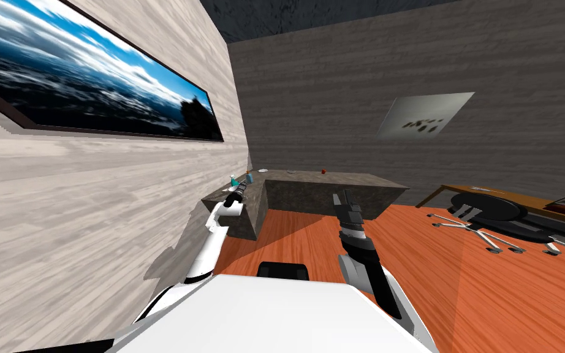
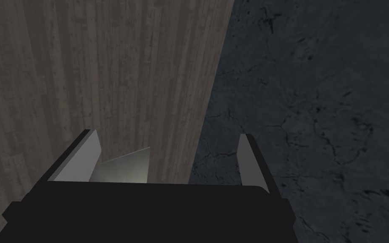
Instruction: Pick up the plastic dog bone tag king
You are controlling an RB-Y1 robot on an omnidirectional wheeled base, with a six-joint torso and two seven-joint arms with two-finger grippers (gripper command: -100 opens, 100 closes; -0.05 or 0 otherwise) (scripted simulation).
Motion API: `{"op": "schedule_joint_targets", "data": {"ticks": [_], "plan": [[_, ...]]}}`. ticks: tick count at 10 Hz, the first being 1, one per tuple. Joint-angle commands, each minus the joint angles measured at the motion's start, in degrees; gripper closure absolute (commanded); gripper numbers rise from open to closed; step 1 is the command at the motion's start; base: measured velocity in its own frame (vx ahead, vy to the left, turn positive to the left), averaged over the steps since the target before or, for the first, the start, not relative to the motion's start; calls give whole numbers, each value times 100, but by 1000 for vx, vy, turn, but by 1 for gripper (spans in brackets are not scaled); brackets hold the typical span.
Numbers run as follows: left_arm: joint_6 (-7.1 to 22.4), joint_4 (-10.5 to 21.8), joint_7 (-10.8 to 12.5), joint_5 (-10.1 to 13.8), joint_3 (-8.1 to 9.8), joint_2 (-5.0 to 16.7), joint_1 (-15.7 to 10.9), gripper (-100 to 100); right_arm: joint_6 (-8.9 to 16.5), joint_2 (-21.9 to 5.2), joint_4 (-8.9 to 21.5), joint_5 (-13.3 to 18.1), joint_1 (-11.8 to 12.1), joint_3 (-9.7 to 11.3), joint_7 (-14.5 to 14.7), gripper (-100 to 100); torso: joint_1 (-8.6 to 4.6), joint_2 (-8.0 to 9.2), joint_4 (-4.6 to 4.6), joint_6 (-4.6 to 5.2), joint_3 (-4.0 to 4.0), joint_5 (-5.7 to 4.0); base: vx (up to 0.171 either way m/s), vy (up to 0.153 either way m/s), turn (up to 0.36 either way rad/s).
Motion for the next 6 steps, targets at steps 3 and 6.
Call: {"op": "schedule_joint_targets", "data": {"ticks": [3,6], "plan": [[577,276,-51,-83,106,32,-199,-100,0,0,0,0,0,0,0,0,2,-3,0,2,-1,1,29,-21,-43],[1036,543,-90,-140,205,81,-366,-100,0,0,0,0,0,0,0,0,0,-7,-2,0,-4,0,37,-29,-37]]}}
